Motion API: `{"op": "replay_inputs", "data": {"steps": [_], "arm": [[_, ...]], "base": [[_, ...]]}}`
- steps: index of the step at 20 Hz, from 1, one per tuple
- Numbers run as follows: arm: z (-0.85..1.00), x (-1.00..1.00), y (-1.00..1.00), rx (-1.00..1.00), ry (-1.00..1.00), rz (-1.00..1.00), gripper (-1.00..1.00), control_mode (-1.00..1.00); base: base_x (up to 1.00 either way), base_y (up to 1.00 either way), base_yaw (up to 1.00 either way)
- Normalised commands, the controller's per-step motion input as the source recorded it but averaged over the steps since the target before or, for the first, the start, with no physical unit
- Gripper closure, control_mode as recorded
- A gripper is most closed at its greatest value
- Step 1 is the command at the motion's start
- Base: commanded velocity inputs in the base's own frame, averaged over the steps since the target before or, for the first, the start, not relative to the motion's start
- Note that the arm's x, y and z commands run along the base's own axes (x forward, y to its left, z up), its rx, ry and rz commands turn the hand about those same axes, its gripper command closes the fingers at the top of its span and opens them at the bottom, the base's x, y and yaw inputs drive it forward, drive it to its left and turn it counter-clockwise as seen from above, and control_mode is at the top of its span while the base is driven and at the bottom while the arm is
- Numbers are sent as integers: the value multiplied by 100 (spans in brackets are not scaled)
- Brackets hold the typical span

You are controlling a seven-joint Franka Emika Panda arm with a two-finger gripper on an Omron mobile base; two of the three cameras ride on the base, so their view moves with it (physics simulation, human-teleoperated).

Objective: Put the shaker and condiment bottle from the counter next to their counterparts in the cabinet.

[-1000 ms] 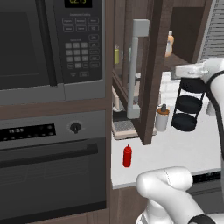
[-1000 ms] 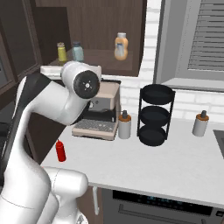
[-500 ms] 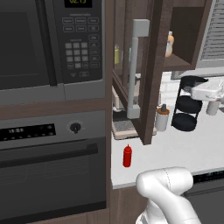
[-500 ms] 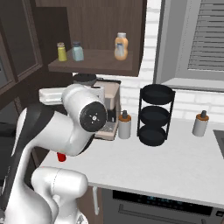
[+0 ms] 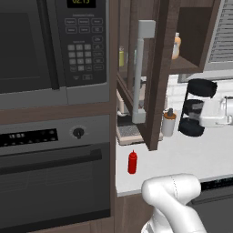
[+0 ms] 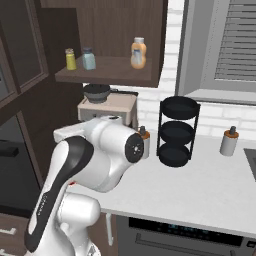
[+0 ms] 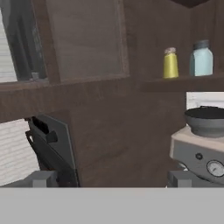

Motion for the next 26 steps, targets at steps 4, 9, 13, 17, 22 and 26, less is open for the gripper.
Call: {"op": "replay_inputs", "data": {"steps": [4,9,13,17,22,26], "arm": [[-53,-4,31,-15,0,16,-100,-100],[-57,-6,35,-9,0,9,-100,-100],[-54,-2,39,-8,2,4,-100,-100],[-64,-6,20,-3,0,4,-100,-100],[-58,-8,0,0,0,7,-100,-100],[-53,-8,17,0,3,5,-100,-100]], "base": [[0,0,0],[0,0,0],[0,0,0],[0,0,0],[0,0,0],[0,0,0]]}}
